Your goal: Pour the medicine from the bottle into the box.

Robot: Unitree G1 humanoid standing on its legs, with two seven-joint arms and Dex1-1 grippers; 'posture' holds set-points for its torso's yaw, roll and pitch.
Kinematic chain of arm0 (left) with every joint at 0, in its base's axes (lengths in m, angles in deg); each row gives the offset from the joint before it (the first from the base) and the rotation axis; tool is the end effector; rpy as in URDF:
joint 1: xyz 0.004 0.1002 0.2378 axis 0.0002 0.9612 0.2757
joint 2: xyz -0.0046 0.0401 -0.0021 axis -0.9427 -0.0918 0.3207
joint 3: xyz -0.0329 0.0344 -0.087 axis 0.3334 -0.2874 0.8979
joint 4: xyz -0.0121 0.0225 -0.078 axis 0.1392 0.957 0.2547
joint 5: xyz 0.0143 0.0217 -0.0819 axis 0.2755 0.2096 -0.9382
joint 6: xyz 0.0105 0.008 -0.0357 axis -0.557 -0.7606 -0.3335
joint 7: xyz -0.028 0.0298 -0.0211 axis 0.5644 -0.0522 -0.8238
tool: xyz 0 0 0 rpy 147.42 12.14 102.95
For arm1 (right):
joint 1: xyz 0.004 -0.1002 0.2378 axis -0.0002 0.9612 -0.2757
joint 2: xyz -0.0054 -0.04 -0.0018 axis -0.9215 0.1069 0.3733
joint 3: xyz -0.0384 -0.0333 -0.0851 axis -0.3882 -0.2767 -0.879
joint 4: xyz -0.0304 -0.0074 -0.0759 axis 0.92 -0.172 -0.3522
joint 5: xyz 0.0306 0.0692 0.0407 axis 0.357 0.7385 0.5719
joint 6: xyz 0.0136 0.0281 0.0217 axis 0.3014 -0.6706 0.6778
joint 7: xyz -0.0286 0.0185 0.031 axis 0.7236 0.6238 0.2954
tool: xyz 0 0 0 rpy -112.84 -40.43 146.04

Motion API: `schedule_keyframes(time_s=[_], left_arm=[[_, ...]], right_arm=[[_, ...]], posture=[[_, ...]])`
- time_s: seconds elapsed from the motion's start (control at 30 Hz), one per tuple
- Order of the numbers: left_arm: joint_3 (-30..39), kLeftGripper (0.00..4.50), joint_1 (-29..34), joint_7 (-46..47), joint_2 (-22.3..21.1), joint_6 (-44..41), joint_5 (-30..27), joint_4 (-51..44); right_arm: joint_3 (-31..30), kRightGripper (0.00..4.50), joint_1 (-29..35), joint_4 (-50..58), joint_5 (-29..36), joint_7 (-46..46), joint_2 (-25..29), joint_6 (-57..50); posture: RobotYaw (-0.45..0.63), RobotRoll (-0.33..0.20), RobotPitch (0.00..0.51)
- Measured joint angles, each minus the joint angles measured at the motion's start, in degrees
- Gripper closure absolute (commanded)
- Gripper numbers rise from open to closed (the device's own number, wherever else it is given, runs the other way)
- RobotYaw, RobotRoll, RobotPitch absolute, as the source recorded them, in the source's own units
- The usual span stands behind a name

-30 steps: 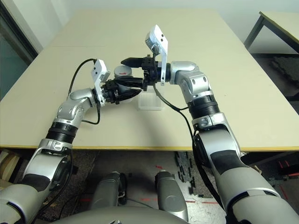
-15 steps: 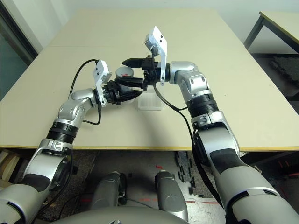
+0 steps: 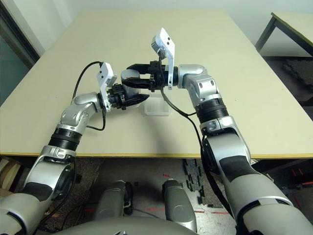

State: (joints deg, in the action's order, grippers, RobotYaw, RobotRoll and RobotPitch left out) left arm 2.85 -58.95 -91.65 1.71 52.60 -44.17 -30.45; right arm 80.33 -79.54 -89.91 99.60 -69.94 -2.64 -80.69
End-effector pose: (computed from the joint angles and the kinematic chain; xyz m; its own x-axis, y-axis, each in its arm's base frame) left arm 0.3059 0.1588 0.1362 0.3768 -0.9254 -0.0408 0.9263 0.3764 0.0183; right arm 0.3352 -0.1325 0.1994 0.1095 0.9936 -0.0295 -0.9913 0.1069 -0.0770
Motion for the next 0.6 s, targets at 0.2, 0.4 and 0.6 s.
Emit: schedule_keyframes(time_s=[0.2,0.4,0.6], left_arm=[[-0.7,1.8,0.0,-6.2,0.0,-1.4,-2.1,-2.1],[-1.3,1.8,-0.3,-9.3,-0.3,-1.6,-2.3,-2.9],[-1.3,1.8,-0.4,-11.7,-0.9,-1.7,-3.5,-3.5]], right_arm=[[0.1,1.91,0.0,0.1,2.7,-9.4,1.8,1.7],[-3.3,1.91,-0.3,2.2,6.5,-11.2,4.5,2.6],[-7.1,1.56,-1.4,3.2,10.2,-11.2,6.4,2.8]], posture=[[-0.19,0.0,0.059],[-0.19,0.0,0.059],[-0.18,0.0,0.061]])
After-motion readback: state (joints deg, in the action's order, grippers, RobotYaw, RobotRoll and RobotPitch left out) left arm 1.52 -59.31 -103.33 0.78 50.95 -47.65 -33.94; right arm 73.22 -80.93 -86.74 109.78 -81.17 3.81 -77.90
